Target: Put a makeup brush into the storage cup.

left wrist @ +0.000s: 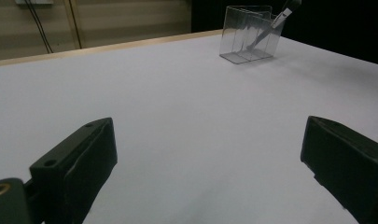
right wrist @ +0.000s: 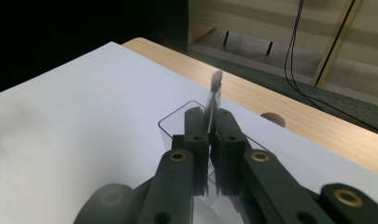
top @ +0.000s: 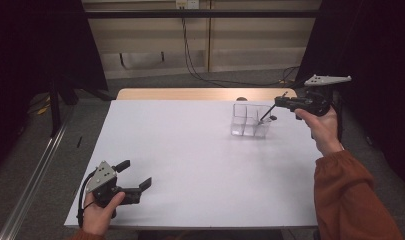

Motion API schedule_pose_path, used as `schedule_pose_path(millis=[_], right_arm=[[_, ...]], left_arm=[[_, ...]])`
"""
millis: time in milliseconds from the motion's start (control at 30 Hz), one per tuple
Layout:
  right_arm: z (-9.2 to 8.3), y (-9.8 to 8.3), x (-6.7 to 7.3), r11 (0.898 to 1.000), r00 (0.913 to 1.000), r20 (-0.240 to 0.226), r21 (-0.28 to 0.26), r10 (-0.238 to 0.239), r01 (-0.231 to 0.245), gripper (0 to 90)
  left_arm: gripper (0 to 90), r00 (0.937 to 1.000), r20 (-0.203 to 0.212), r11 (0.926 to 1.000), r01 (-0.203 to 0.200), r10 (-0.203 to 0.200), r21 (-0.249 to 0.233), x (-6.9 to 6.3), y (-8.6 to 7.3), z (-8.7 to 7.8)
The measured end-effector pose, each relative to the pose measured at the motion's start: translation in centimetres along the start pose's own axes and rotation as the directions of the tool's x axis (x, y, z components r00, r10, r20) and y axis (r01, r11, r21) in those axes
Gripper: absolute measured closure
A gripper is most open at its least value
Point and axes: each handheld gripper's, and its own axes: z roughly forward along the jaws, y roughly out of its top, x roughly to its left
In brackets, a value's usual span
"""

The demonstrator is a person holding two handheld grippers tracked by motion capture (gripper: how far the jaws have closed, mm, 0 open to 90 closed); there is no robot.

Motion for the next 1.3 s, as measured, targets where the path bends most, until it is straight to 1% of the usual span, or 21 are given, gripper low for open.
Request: schedule_pose_path(millis=[100, 233, 533, 567, 667, 800, 867, 1000, 1067, 1267, 1300], right_arm=[[0.3, 0.3, -0.2, 1.000, 0.9999, 0.012, 0.016, -0.001, 0.000, 86.3], [0.8, 0.4, -0.8, 1.000, 0.9998, 0.008, 0.019, 0.021, -0.021, 86.3], [1.7, 0.6, -1.7, 0.998, 0.9987, 0.036, 0.048, 0.037, -0.038, 86.3], [1.8, 0.6, -1.8, 0.998, 0.9987, 0.037, 0.052, 0.035, -0.037, 86.3], [2.1, 0.3, -1.8, 0.998, 0.9987, 0.033, 0.057, 0.038, -0.040, 86.3], [2.7, 0.2, -1.7, 0.996, 0.9988, 0.045, 0.086, 0.020, -0.024, 86.3], [3.0, 0.2, -1.7, 0.995, 0.9992, 0.032, 0.095, 0.024, -0.027, 86.3], [3.6, 0.0, -1.5, 0.990, 0.9998, 0.013, 0.142, 0.015, -0.017, 86.2], [3.8, -0.1, -1.4, 0.989, 0.9999, 0.011, 0.149, 0.011, -0.013, 86.2], [4.3, -0.3, -1.4, 0.984, 0.9998, 0.016, 0.176, 0.008, -0.011, 86.2], [4.5, -0.3, -1.3, 0.984, 0.9999, 0.015, 0.179, 0.000, -0.003, 86.2]], left_arm=[[3.6, 1.0000, -0.006, 1.0000, 0.000, 0.000, 0.005, 0.0, 0.0, 0.0], [3.4, 1.0000, -0.001, 1.0000, 0.000, 0.000, 0.005, 0.0, 0.0, 0.0], [3.5, 1.0000, -0.002, 1.0000, -0.001, 0.001, 0.002, 0.0, 0.0, 0.0], [3.5, 1.0000, 0.000, 1.0000, 0.007, -0.007, 0.000, 0.0, 0.0, 0.0], [3.4, 1.0000, 0.000, 1.0000, -0.004, 0.004, 0.000, -0.1, 0.0, 0.0], [3.4, 1.0000, -0.003, 1.0000, -0.002, 0.002, 0.000, -0.1, 0.0, 0.0], [3.5, 1.0000, -0.005, 1.0000, -0.003, 0.003, 0.000, -0.1, 0.0, 0.0], [3.4, 1.0000, -0.002, 1.0000, -0.002, 0.002, -0.002, -0.1, 0.0, 0.0], [3.4, 1.0000, -0.004, 1.0000, -0.007, 0.007, -0.001, -0.1, 0.0, 0.0], [3.4, 1.0000, -0.006, 1.0000, -0.003, 0.003, -0.001, -0.1, 0.0, 0.0], [3.4, 1.0000, -0.006, 1.0000, -0.004, 0.004, -0.001, -0.1, 0.0, 0.0]])
